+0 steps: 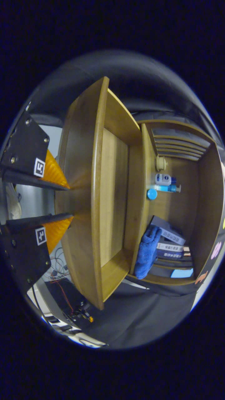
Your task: Pull open the drawer, take out the items inside it, and place them on the countertop above the cabinet.
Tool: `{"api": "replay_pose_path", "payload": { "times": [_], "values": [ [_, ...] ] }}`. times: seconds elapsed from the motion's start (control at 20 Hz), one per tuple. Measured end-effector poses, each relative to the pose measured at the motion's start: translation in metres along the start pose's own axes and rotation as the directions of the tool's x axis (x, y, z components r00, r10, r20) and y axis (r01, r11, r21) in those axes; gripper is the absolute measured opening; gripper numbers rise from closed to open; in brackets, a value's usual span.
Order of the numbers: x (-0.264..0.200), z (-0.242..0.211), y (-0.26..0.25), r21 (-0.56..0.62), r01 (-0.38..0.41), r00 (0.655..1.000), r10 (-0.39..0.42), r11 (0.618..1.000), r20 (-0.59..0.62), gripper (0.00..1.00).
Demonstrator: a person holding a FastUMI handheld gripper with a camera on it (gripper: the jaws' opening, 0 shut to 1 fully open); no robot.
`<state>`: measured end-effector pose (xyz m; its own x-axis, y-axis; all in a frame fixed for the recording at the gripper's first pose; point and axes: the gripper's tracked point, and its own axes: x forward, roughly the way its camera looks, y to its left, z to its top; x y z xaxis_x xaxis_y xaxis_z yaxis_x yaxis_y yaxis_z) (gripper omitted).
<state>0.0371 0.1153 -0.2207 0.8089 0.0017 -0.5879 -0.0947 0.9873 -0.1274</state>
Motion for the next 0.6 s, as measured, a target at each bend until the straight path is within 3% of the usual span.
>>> {"api": "replay_pose_path", "payload": {
  "times": [0.6],
  "values": [
    [0.025,0.023,0.003,-0.028,-0.018,1.0,0.018,0.999,0.004,0.39]
  ]
}}
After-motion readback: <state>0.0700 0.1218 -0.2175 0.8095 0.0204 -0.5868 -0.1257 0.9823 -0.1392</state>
